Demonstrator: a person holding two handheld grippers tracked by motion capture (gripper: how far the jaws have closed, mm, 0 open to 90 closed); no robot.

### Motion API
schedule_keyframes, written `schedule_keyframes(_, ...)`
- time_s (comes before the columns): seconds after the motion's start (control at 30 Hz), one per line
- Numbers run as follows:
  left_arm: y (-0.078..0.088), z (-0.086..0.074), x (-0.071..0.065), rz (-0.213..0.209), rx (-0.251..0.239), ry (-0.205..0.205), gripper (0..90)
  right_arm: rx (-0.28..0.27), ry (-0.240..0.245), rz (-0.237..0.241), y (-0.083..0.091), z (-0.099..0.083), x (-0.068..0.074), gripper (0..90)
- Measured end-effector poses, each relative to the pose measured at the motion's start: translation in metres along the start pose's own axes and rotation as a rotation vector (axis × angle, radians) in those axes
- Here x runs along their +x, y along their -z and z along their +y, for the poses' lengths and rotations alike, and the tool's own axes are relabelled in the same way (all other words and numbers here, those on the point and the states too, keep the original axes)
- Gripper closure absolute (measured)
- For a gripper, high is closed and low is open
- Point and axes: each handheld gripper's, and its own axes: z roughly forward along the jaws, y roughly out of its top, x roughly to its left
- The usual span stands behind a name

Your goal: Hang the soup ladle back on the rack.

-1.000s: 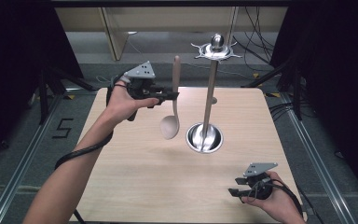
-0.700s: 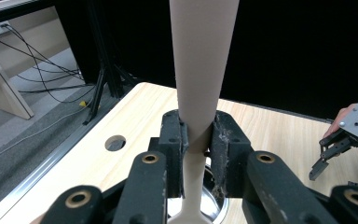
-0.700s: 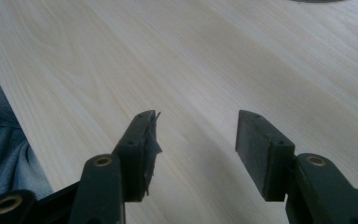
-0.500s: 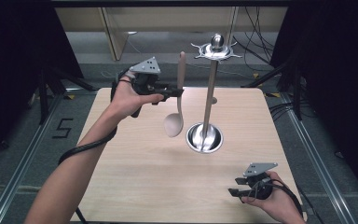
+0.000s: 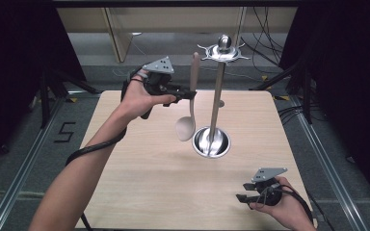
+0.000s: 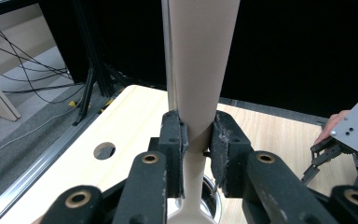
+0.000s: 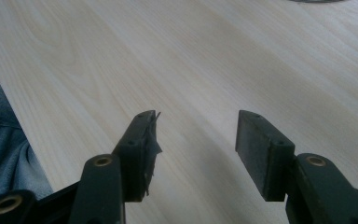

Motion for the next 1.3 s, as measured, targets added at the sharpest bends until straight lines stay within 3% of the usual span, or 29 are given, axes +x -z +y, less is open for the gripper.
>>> schedule_keyframes(0.03, 0.000, 0.000, 0.000, -0.002, 0.001, 0.000, 74.6, -0.006, 0.019, -0.013, -0.001, -0.001, -0.001, 48.6)
schedule_keyframes(0.23, -0.004, 0.001, 0.001, -0.012, 0.008, 0.002, 74.5, 0.006, -0.010, 0.013, 0.001, 0.000, 0.001, 48.6)
schedule_keyframes(0.53, -0.009, 0.003, 0.002, -0.026, 0.028, 0.002, 74.5, 0.004, -0.011, 0.011, 0.001, 0.000, 0.001, 48.6)
schedule_keyframes(0.87, -0.014, 0.005, 0.002, -0.035, 0.060, 0.023, 74.5, 0.017, 0.002, -0.004, 0.002, 0.000, -0.001, 48.6)
schedule_keyframes(0.97, -0.017, 0.006, 0.001, -0.033, 0.054, 0.048, 74.3, 0.005, -0.009, 0.012, 0.001, -0.001, 0.001, 48.6)
schedule_keyframes(1.0, -0.018, 0.006, 0.001, -0.035, 0.059, 0.057, 74.2, 0.005, -0.008, -0.008, 0.000, -0.001, 0.001, 48.6)
schedule_keyframes(1.07, -0.019, 0.005, 0.000, -0.037, 0.053, 0.077, 73.0, 0.004, -0.007, -0.010, 0.000, -0.001, 0.001, 48.6)
schedule_keyframes(1.1, -0.017, 0.003, -0.002, -0.035, 0.016, 0.106, 70.5, 0.004, -0.006, -0.009, 0.000, -0.001, 0.000, 48.6)
schedule_keyframes(1.13, -0.017, 0.003, -0.002, -0.035, 0.016, 0.106, 67.1, 0.004, -0.006, -0.009, 0.000, -0.001, 0.000, 48.6)
schedule_keyframes(1.23, -0.005, -0.004, -0.008, 0.026, -0.042, 0.104, 54.1, 0.016, -0.001, 0.001, 0.003, -0.001, -0.001, 48.5)
schedule_keyframes(1.3, 0.005, -0.013, -0.014, 0.060, -0.070, 0.089, 47.5, -0.009, 0.022, -0.014, 0.001, -0.002, -0.002, 48.5)
